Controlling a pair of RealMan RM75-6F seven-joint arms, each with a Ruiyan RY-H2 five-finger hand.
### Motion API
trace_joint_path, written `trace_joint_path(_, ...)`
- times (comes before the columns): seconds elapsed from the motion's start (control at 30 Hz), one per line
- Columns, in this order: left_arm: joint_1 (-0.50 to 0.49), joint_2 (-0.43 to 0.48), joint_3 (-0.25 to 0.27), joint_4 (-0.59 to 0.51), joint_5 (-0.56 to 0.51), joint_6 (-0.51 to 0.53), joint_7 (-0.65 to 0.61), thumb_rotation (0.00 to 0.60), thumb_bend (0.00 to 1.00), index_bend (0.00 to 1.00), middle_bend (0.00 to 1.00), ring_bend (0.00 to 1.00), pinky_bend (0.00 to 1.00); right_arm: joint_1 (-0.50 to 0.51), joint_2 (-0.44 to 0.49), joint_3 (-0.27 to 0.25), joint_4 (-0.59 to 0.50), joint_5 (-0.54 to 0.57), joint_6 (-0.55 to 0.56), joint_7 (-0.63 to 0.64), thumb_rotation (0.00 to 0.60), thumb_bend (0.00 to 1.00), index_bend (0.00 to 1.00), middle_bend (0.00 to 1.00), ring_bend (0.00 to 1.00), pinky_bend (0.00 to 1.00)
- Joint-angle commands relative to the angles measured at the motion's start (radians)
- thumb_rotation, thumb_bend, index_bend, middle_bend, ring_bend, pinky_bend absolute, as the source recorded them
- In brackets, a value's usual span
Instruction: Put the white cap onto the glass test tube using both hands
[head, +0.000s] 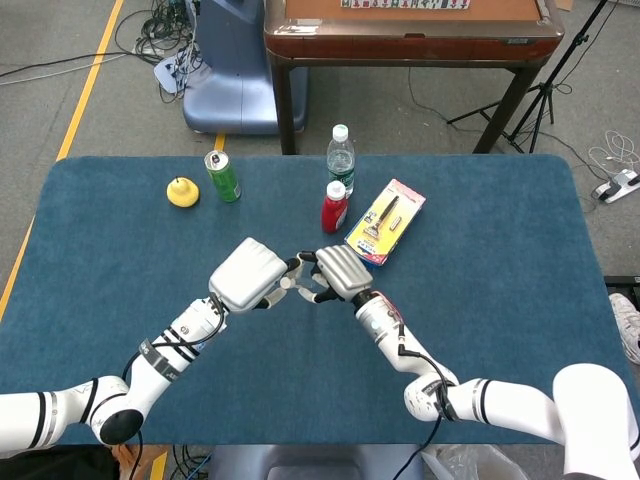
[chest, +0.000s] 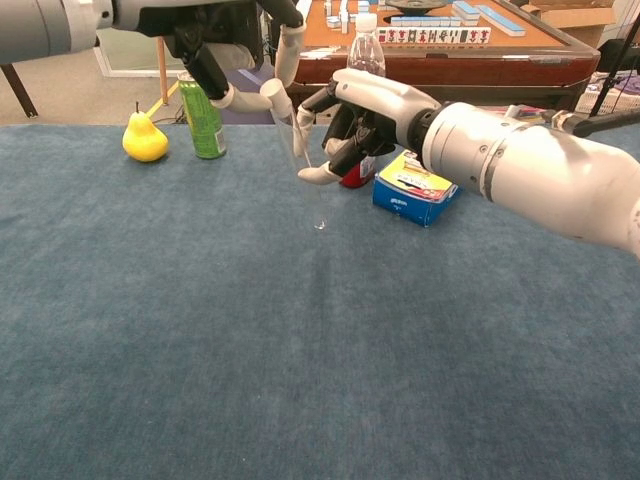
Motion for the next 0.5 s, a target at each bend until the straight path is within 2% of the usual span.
trace_joint_path(0.03, 0.000, -0.002, 0.002, 0.003, 0.000, -0.001, 0.000, 0.600, 0.28, 0.54, 0.96, 0.99, 1.00, 0.003, 0.006, 0.001, -0.013, 0.011, -0.004, -0.015, 0.600, 1.00, 0.88, 1.00, 1.00, 1.00)
trace_joint_path(0.5, 0.004, -0.021, 0.021, 0.037, 0.004, -0.013, -0.021, 0.600, 0.28, 0.54, 0.96, 0.99, 1.00, 0.014, 0.032, -0.001, -0.068, 0.083, -0.013, -0.084, 0.600, 1.00, 0.92, 1.00, 1.00, 1.00)
